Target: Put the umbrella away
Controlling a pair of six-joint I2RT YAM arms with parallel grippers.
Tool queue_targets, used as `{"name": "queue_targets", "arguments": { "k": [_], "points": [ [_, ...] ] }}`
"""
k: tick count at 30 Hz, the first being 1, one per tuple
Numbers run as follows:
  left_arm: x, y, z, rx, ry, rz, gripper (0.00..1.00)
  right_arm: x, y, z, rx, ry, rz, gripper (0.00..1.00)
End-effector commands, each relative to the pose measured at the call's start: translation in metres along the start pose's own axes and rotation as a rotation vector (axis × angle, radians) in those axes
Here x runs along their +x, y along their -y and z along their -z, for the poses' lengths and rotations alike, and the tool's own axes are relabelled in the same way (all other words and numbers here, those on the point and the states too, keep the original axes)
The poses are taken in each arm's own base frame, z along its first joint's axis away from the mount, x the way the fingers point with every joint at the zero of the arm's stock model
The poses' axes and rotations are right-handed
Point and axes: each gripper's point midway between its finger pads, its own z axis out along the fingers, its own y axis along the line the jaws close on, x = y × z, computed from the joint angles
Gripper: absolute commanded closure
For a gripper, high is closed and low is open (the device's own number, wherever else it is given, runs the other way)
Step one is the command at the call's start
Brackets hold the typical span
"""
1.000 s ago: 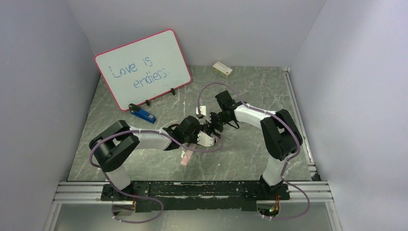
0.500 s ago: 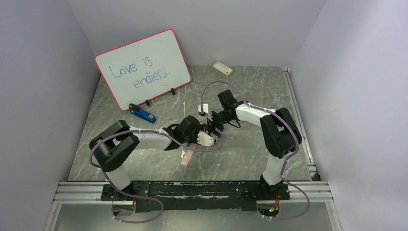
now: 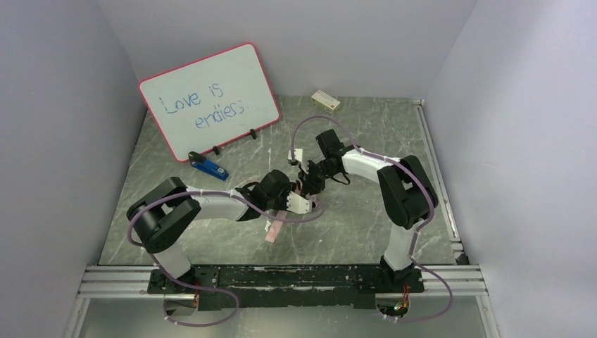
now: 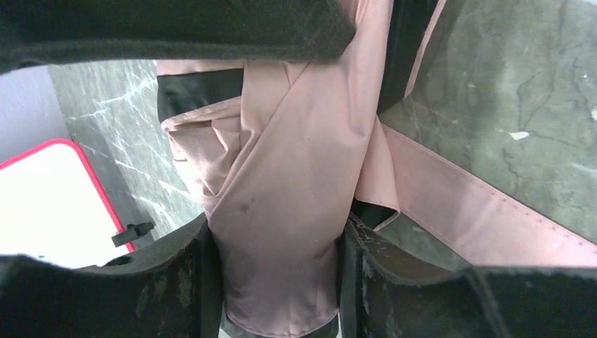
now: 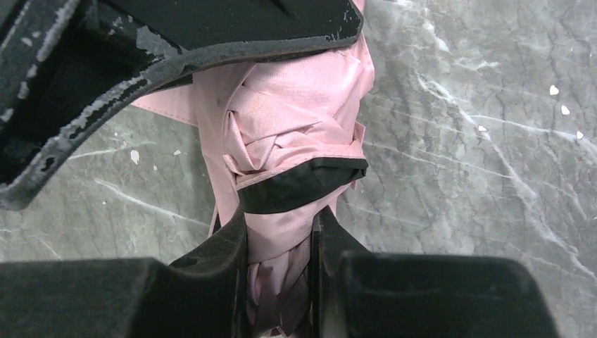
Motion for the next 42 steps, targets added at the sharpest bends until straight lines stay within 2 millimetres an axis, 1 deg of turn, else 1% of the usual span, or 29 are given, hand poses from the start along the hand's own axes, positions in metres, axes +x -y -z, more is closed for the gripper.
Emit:
{"name": "queue_targets", "arguments": {
  "k": [1, 2, 6, 7, 8, 11, 13, 14, 18, 19, 21, 24, 25, 27, 28, 29, 31, 33, 35, 38, 40, 41, 42],
  "points": [
    [0.037, 0.08, 0.015, 0.273, -0.098, 0.084, 0.84, 0.019, 0.025, -0.009, 0.1, -0.093, 0.02, 0.88],
    [0.032, 0.074, 0.016, 0.258, -0.081, 0.095, 0.82, 0.02, 0.026, -0.009, 0.105, -0.103, 0.021, 0.89],
    [0.016, 0.055, 0.026, 0.204, -0.02, 0.132, 0.56, 0.024, 0.026, -0.012, 0.117, -0.125, 0.021, 0.91],
    [0.014, 0.052, 0.028, 0.192, -0.011, 0.138, 0.45, 0.025, 0.025, -0.013, 0.116, -0.129, 0.023, 0.91],
    [0.012, 0.049, 0.029, 0.184, -0.003, 0.142, 0.37, 0.024, 0.024, -0.014, 0.116, -0.129, 0.027, 0.91],
    [0.012, 0.045, 0.035, 0.183, -0.004, 0.15, 0.3, 0.024, 0.024, -0.017, 0.121, -0.137, 0.034, 0.91],
    [0.01, 0.044, 0.039, 0.189, -0.001, 0.153, 0.16, 0.024, 0.025, -0.017, 0.131, -0.143, 0.037, 0.92],
    [0.01, 0.043, 0.042, 0.185, 0.001, 0.158, 0.14, 0.025, 0.026, -0.017, 0.138, -0.148, 0.038, 0.92],
    [-0.002, 0.03, 0.06, 0.141, 0.056, 0.224, 0.13, 0.028, 0.027, -0.018, 0.156, -0.167, 0.059, 0.92],
    [-0.008, 0.021, 0.069, 0.113, 0.088, 0.248, 0.13, 0.028, 0.027, -0.017, 0.163, -0.171, 0.065, 0.92],
    [-0.019, 0.01, 0.086, 0.072, 0.151, 0.301, 0.15, 0.03, 0.027, -0.017, 0.177, -0.186, 0.087, 0.92],
    [-0.032, -0.015, 0.116, -0.044, 0.254, 0.413, 0.17, 0.034, 0.03, -0.017, 0.225, -0.227, 0.133, 0.91],
    [-0.035, -0.024, 0.127, -0.083, 0.295, 0.452, 0.18, 0.036, 0.03, -0.018, 0.239, -0.246, 0.151, 0.91],
    [-0.036, -0.041, 0.148, -0.159, 0.363, 0.53, 0.19, 0.039, 0.029, -0.019, 0.262, -0.271, 0.182, 0.91],
    [-0.031, -0.048, 0.155, -0.196, 0.381, 0.571, 0.18, 0.041, 0.027, -0.019, 0.274, -0.282, 0.193, 0.91],
    [-0.029, -0.062, 0.164, -0.255, 0.419, 0.611, 0.18, 0.039, 0.028, -0.019, 0.295, -0.281, 0.208, 0.91],
    [-0.009, -0.083, 0.176, -0.351, 0.431, 0.703, 0.16, 0.039, 0.026, -0.018, 0.325, -0.289, 0.231, 0.91],
    [0.016, -0.103, 0.182, -0.441, 0.414, 0.784, 0.15, 0.042, 0.021, -0.018, 0.347, -0.307, 0.256, 0.91],
    [0.033, -0.117, 0.183, -0.474, 0.413, 0.848, 0.15, 0.046, 0.013, -0.021, 0.36, -0.322, 0.285, 0.91],
    [0.053, -0.136, 0.181, -0.492, 0.438, 0.915, 0.15, 0.051, 0.007, -0.02, 0.389, -0.337, 0.321, 0.91],
    [0.066, -0.144, 0.172, -0.476, 0.453, 0.958, 0.15, 0.055, 0.002, -0.02, 0.402, -0.349, 0.344, 0.91],
    [0.068, -0.146, 0.167, -0.443, 0.466, 0.961, 0.15, 0.058, -0.002, -0.019, 0.401, -0.363, 0.354, 0.91],
    [0.066, -0.148, 0.163, -0.402, 0.482, 0.951, 0.15, 0.055, 0.0, -0.019, 0.422, -0.355, 0.375, 0.91]
  ]
}}
